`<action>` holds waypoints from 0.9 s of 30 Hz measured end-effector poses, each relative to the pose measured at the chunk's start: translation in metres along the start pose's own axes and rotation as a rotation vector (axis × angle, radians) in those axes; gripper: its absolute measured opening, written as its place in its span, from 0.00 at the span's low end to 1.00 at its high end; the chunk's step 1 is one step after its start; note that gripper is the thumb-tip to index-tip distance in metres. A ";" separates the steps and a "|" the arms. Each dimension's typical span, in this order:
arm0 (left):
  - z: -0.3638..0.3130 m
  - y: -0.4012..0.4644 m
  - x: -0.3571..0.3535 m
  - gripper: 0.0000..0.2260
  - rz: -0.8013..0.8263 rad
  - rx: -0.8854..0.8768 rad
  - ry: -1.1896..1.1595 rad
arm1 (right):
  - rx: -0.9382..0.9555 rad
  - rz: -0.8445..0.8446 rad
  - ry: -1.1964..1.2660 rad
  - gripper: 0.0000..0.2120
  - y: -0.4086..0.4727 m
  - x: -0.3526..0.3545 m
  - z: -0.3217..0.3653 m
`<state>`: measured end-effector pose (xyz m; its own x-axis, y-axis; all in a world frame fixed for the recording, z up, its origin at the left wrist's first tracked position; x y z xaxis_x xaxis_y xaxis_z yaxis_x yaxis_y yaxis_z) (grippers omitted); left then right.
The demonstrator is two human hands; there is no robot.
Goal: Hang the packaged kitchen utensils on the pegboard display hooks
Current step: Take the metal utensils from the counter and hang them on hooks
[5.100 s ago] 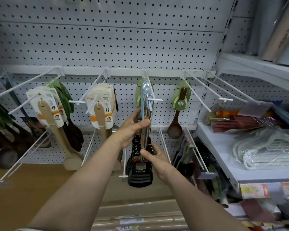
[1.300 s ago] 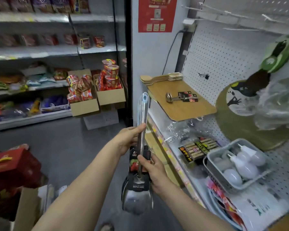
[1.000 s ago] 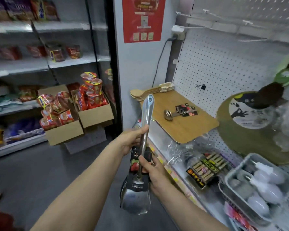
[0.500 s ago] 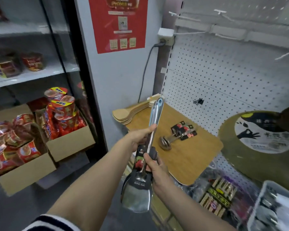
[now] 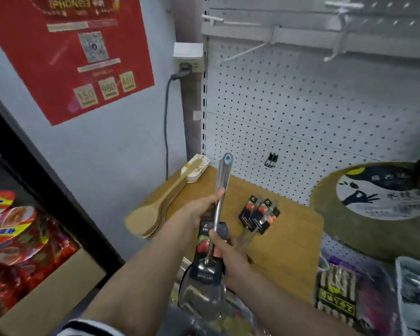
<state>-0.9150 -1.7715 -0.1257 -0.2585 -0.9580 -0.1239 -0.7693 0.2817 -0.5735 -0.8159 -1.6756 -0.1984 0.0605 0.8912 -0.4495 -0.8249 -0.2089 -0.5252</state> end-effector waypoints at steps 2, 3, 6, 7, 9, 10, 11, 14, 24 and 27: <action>-0.004 0.020 0.003 0.35 0.062 0.052 0.020 | 0.008 -0.047 0.002 0.37 0.016 -0.006 0.005; -0.004 0.032 0.006 0.36 0.087 0.076 0.023 | -0.001 -0.076 0.018 0.37 0.023 -0.008 0.006; -0.008 0.063 0.013 0.46 0.162 0.119 0.049 | -0.041 -0.157 0.079 0.43 0.044 -0.011 0.004; -0.008 0.072 0.015 0.46 0.179 0.133 0.059 | -0.048 -0.176 0.100 0.45 0.051 -0.011 0.003; -0.010 0.086 0.013 0.47 0.230 0.168 0.081 | -0.046 -0.214 0.117 0.39 0.061 -0.009 0.006; -0.010 0.091 0.010 0.46 0.256 0.178 0.090 | -0.046 -0.225 0.112 0.32 0.063 -0.008 0.008; -0.011 0.099 0.006 0.43 0.287 0.195 0.108 | -0.035 -0.254 0.118 0.27 0.066 -0.006 0.010; -0.009 0.115 -0.002 0.30 0.358 0.256 0.132 | -0.012 -0.367 0.097 0.24 0.068 0.003 0.018; 0.005 0.149 -0.014 0.30 0.458 0.332 0.138 | 0.020 -0.486 0.093 0.19 0.076 0.018 0.025; 0.003 0.155 -0.014 0.29 0.470 0.334 0.135 | 0.045 -0.483 0.071 0.19 0.081 0.020 0.029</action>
<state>-1.0293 -1.7150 -0.2151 -0.6157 -0.7134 -0.3346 -0.3343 0.6210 -0.7090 -0.8981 -1.6634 -0.2292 0.4793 0.8519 -0.2109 -0.7162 0.2408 -0.6550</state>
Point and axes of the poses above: each hand's wrist, its own y-axis towards the middle knuckle, its own x-axis out of the back of the hand, z = x × y, the point moved 10 cm from there along y, towards the middle knuckle, and after that the axes turned 12 degrees about z, right-handed, at the moved point
